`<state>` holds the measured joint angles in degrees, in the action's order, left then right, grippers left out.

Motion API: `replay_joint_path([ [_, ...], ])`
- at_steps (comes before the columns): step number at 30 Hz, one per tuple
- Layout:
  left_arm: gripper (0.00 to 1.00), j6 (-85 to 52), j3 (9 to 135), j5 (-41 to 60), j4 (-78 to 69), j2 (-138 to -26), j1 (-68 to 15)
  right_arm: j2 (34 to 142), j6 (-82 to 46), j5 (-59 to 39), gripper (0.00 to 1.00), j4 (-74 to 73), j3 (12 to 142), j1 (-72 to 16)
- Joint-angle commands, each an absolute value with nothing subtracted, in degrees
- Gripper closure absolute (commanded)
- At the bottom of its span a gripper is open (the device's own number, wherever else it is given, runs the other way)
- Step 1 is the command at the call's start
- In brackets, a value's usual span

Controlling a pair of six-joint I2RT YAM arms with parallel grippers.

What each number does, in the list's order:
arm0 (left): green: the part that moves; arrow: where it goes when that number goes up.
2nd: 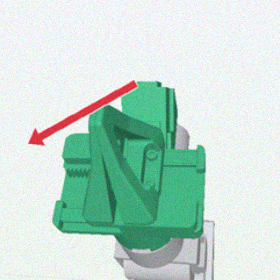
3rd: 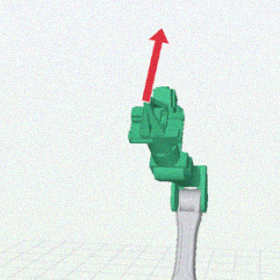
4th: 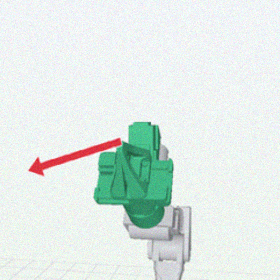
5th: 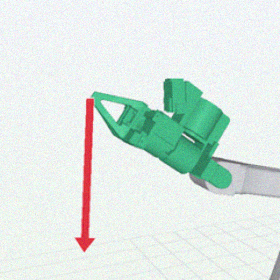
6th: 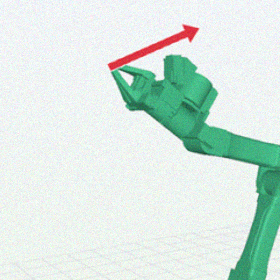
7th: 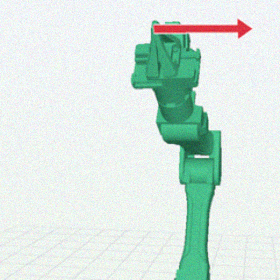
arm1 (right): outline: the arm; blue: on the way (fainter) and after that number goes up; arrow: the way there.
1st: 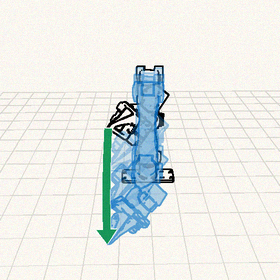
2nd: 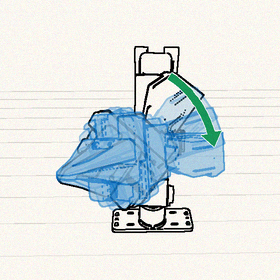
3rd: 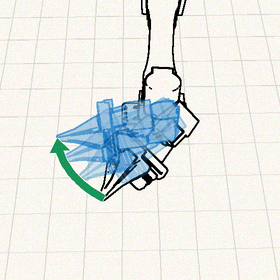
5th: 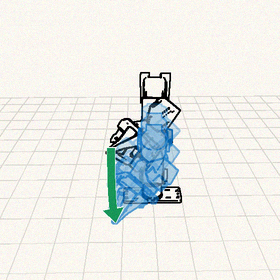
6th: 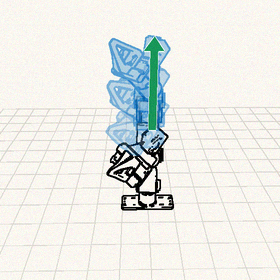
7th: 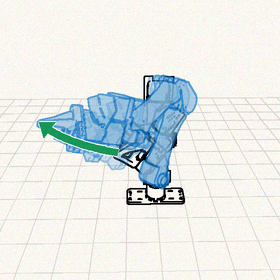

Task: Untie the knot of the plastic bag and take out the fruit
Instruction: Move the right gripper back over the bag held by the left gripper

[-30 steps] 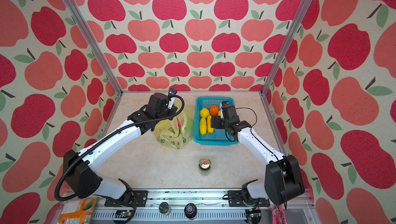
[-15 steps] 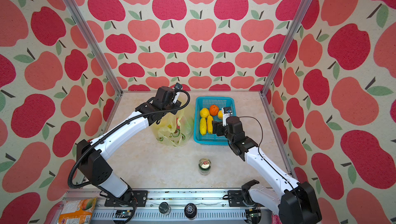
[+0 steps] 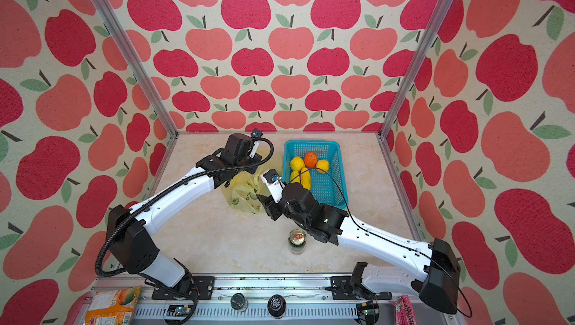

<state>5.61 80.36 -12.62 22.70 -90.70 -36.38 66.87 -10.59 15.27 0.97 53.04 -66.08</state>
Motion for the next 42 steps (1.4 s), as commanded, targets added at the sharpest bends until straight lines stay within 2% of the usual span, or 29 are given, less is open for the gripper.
replay_joint_path([
  [1,1.00,3.74,79.05,-12.34,21.88,-88.34,-36.57,67.11,-11.36,17.68,0.47,-8.92,48.38,-69.47],
  [5,1.00,3.21,78.34,-12.56,22.15,-87.03,-37.30,69.37,-9.93,17.25,0.54,-13.72,46.37,-70.73],
  [8,1.00,3.17,77.32,-13.80,21.83,-84.81,-38.27,72.12,-9.62,19.06,0.53,-17.54,44.99,-70.50],
  [10,1.00,2.86,76.61,-14.32,21.82,-83.00,-38.60,73.62,-8.03,20.79,0.45,-17.96,45.48,-70.40],
  [12,1.00,2.55,75.77,-13.73,21.73,-81.13,-38.93,75.15,-7.36,27.36,0.30,-16.91,46.71,-70.26],
  [15,1.00,2.20,74.76,-12.65,21.53,-79.81,-39.24,76.20,-7.90,37.28,0.19,-17.10,46.85,-69.51],
  [21,1.00,1.80,74.34,-15.09,22.97,-79.74,-39.81,78.21,-10.55,47.65,0.13,-11.45,49.74,-64.94],
  [24,1.00,1.61,73.80,-16.40,23.47,-78.47,-40.20,77.67,-11.51,47.55,0.13,-10.60,49.11,-62.89],
  [26,1.00,1.39,73.09,-16.66,23.24,-77.16,-40.29,77.21,-11.21,48.87,0.18,-9.35,49.32,-62.07],
  [28,1.00,1.00,72.31,-16.54,23.21,-75.70,-40.35,76.84,-11.22,49.51,0.37,-7.21,49.82,-60.76],
  [32,1.00,0.78,70.76,-15.99,22.35,-73.40,-40.47,75.25,-12.25,41.31,0.81,-6.33,49.62,-58.07],
  [33,1.00,0.79,70.67,-16.32,22.40,-73.09,-40.49,74.90,-11.69,41.83,0.90,-6.20,49.88,-58.01],
  [35,1.00,1.03,70.66,-17.29,22.47,-73.17,-40.41,74.26,-10.00,44.43,1.00,-4.56,51.60,-57.93],
  [42,1.00,0.09,70.90,-19.03,22.81,-73.73,-38.16,72.33,-3.77,56.68,1.00,2.93,57.58,-56.89],
])
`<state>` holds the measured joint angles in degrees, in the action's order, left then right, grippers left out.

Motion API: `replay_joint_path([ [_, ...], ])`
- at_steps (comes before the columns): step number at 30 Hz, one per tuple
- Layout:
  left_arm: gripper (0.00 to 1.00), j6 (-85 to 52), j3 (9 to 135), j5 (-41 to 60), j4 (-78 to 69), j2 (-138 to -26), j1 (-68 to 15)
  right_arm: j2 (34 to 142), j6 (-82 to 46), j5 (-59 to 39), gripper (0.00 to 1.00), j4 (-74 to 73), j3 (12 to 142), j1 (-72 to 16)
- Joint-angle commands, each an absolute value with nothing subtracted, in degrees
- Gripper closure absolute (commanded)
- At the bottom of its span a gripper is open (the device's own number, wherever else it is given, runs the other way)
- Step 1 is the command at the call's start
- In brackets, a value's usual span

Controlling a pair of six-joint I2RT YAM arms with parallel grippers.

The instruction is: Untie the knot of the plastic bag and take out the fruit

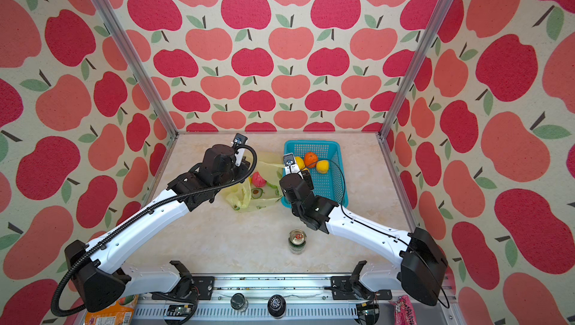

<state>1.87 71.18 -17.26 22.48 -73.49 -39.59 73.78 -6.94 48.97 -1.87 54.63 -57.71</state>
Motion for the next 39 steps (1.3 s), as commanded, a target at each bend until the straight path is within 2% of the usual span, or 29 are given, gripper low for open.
replay_joint_path([
  [1,1.00,-0.35,70.84,-18.62,23.04,-73.58,-37.66,72.53,-4.50,58.53,1.00,4.28,57.83,-56.70],
  [4,1.00,-2.35,69.84,-15.21,22.76,-72.36,-35.12,72.98,-7.54,58.93,1.00,6.50,57.09,-56.08],
  [7,1.00,-4.47,69.32,-7.71,23.12,-71.05,-32.77,74.08,-8.79,57.01,0.88,6.34,56.51,-56.07],
  [10,1.00,-6.18,68.17,3.84,21.30,-68.41,-31.69,75.18,-9.05,53.04,0.69,6.25,56.91,-56.29],
  [13,1.00,-6.92,67.82,6.77,21.24,-66.43,-31.96,74.45,-6.66,52.26,0.42,4.98,57.27,-58.46],
  [15,1.00,-6.89,67.61,6.27,21.21,-65.65,-32.07,72.18,-2.70,54.12,0.31,1.81,56.34,-61.97],
  [18,1.00,-6.70,67.53,5.07,21.34,-65.39,-32.06,67.39,2.68,57.63,0.23,-3.59,54.07,-67.93],
  [24,1.00,-5.99,68.28,4.76,21.40,-66.78,-32.07,60.60,7.35,57.70,0.25,-6.59,53.13,-77.25],
  [31,1.00,-5.61,68.41,2.98,21.45,-67.09,-32.05,61.96,16.07,59.21,0.32,-11.65,55.15,-85.95],
  [33,1.00,-5.54,68.38,2.90,21.44,-67.15,-32.04,63.11,14.24,56.05,0.41,-9.30,56.83,-86.31],
  [35,1.00,-5.45,68.42,2.97,21.31,-67.02,-32.03,65.33,11.45,49.21,0.59,-7.01,58.42,-86.31],
  [36,1.00,-5.37,68.47,2.98,21.31,-67.07,-32.07,67.42,10.57,46.93,0.64,-6.80,59.21,-86.31],
  [39,1.00,-5.29,68.47,2.73,21.31,-66.98,-32.03,74.70,7.22,46.33,0.81,-5.56,62.45,-85.60],
])
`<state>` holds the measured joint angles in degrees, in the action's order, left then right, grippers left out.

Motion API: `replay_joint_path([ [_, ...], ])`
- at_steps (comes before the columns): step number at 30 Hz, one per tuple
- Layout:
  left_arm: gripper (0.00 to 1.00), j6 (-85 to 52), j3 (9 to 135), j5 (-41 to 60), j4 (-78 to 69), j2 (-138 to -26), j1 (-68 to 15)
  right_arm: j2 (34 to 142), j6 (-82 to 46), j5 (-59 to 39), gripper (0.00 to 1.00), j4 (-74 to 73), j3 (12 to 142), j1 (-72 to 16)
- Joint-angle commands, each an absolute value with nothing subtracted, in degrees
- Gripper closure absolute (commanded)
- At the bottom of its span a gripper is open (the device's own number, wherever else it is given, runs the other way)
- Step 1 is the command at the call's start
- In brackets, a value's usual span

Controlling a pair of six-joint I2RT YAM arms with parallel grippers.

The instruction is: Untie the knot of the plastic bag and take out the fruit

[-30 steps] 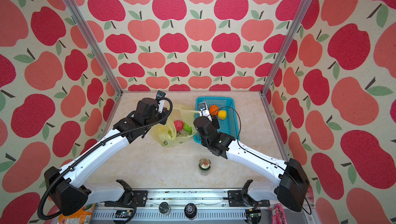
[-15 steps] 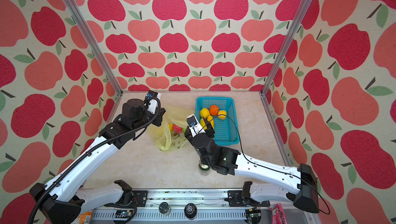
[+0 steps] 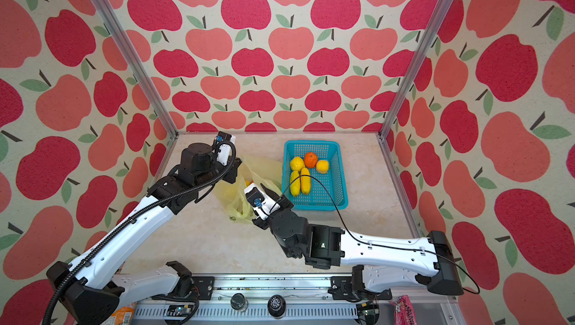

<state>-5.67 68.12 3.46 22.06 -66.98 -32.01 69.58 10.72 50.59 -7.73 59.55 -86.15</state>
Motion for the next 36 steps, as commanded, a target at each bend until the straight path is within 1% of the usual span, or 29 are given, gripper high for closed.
replay_joint_path([
  [1,1.00,-5.27,68.47,2.66,21.30,-67.11,-32.05,76.60,5.52,45.04,0.83,-4.65,63.36,-84.97],
  [3,1.00,-5.27,68.66,2.47,21.44,-67.27,-32.03,79.69,0.87,40.64,0.88,-2.65,64.58,-82.48],
  [7,1.00,-5.27,68.42,2.46,21.45,-66.98,-32.08,82.95,-5.65,34.91,0.89,-2.01,63.40,-77.35],
  [12,1.00,-5.27,68.25,2.55,21.34,-66.37,-32.11,87.25,-9.30,36.49,0.89,-1.53,62.27,-73.60],
  [15,1.00,-5.27,68.16,2.53,21.27,-66.09,-32.30,89.08,-11.49,35.04,0.88,-2.05,61.27,-71.18],
  [17,1.00,-5.27,68.03,2.55,21.14,-65.76,-32.27,91.16,-12.74,32.41,0.87,-1.09,61.90,-69.50],
  [21,1.00,-5.27,67.77,2.46,21.01,-65.37,-32.42,96.12,-13.43,31.63,0.85,0.78,64.77,-69.51],
  [22,1.00,-5.27,67.77,2.55,20.91,-65.39,-32.51,97.17,-13.36,30.98,0.81,0.79,65.47,-69.52],
  [24,1.00,-5.20,67.77,2.72,20.81,-65.40,-32.60,99.43,-12.74,29.83,0.71,0.53,66.90,-69.49],
  [25,1.00,-5.19,67.85,2.72,20.82,-65.50,-32.66,100.60,-12.59,27.66,0.64,0.32,67.72,-69.52],
  [26,1.00,-5.14,67.94,2.72,20.79,-65.59,-32.74,101.83,-12.33,25.02,0.56,-0.57,68.17,-67.35],
  [29,1.00,-5.01,68.02,2.71,20.91,-65.79,-32.87,103.84,-12.61,10.44,0.37,-6.41,67.27,-65.15],
  [31,1.00,-4.92,68.09,2.70,20.99,-65.78,-32.98,104.45,-13.33,4.94,0.24,-11.10,65.78,-64.12],
  [33,1.00,-4.84,68.10,2.72,20.99,-65.63,-33.12,105.30,-13.38,4.80,0.14,-11.59,66.20,-63.71],
  [36,1.00,-4.79,68.00,2.64,20.84,-65.42,-33.29,107.37,-12.55,12.67,0.07,-6.16,70.03,-63.62],
])
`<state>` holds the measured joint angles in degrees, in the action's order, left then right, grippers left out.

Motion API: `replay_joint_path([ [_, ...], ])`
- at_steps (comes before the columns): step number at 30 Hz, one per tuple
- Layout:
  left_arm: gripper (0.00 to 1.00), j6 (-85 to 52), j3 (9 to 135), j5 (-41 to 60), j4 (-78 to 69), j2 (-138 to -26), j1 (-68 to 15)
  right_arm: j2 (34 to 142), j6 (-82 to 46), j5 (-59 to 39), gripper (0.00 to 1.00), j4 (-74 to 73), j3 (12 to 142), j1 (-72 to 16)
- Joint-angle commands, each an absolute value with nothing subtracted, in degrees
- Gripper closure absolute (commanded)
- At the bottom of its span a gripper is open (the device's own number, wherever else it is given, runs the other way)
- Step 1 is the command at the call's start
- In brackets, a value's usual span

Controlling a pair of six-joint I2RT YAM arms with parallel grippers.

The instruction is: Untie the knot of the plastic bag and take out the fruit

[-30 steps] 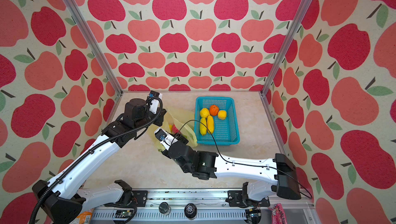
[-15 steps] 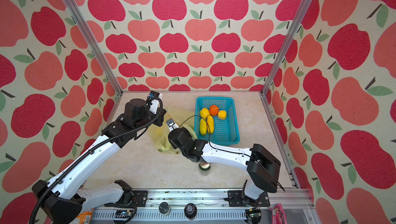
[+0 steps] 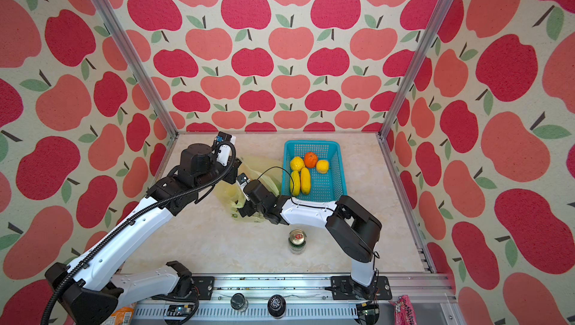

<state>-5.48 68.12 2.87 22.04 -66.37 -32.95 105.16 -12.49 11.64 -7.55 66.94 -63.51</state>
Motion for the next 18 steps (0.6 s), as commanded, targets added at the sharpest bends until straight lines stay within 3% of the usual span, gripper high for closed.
replay_joint_path([
  [1,1.00,-4.75,67.96,2.64,20.76,-65.41,-33.35,108.34,-12.25,15.79,0.05,-4.59,71.27,-63.51],
  [3,1.00,-4.75,68.07,2.72,20.81,-65.41,-33.42,110.31,-11.49,20.21,0.01,-2.76,73.09,-63.31],
  [10,1.00,-4.39,68.29,2.47,21.01,-65.74,-33.98,118.19,-10.89,35.47,0.03,7.36,81.90,-63.21],
  [13,1.00,-4.31,68.29,2.46,21.06,-65.57,-34.10,119.51,-10.47,37.44,0.08,7.97,83.01,-63.19],
  [18,1.00,-4.13,68.21,2.05,21.16,-65.16,-34.49,118.26,-8.53,34.25,0.27,4.76,81.71,-62.89],
])
